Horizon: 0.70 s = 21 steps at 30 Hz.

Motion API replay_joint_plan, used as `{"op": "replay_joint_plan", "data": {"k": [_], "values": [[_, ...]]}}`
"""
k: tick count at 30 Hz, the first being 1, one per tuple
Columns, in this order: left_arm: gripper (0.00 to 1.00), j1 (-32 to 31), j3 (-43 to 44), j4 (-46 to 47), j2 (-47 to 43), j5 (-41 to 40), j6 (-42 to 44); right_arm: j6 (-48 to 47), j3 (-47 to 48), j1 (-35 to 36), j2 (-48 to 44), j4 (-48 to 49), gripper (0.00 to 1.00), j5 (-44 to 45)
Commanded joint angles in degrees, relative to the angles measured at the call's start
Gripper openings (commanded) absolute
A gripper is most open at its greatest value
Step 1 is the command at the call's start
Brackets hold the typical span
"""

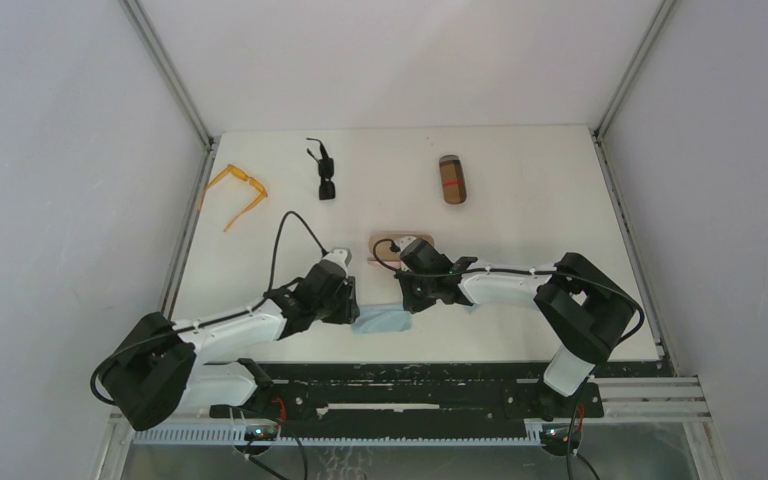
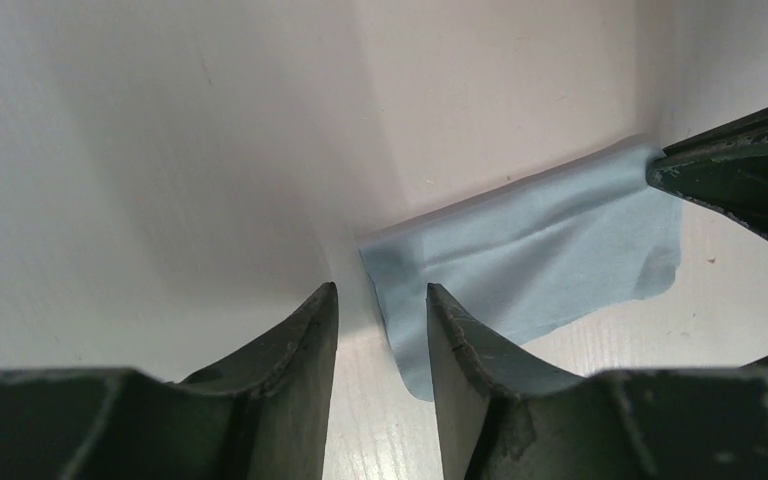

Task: Organize the sunglasses
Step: Pick up the glasses cleaning cloth from the center of the board.

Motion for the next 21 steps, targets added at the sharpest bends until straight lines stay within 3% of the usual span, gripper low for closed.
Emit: {"op": "replay_joint_plan", "data": {"k": [1,11,17,21], "values": [[0.43,0.74,3.02,0.60,-0.67,-0.76,1.07,-1.80,0.49,-0.17,-1.56,0.88,0.00,0.15],[0.40,0.88,4.30,2.05,3.97,2.97,2.17,-1.89,0.82,-0.21,-1.54,0.83,0.00,0.05],[0.32,0.88,2.74,2.54,4.61,4.00,1.77,-1.84,0.82,-0.25,-1.76,0.80,0.00,0.05],[0.17,0.88,2.06,2.86,4.79,4.22,1.81,-1.89,0.87,-0.30,-2.02,0.80,0.00,0.18]]}}
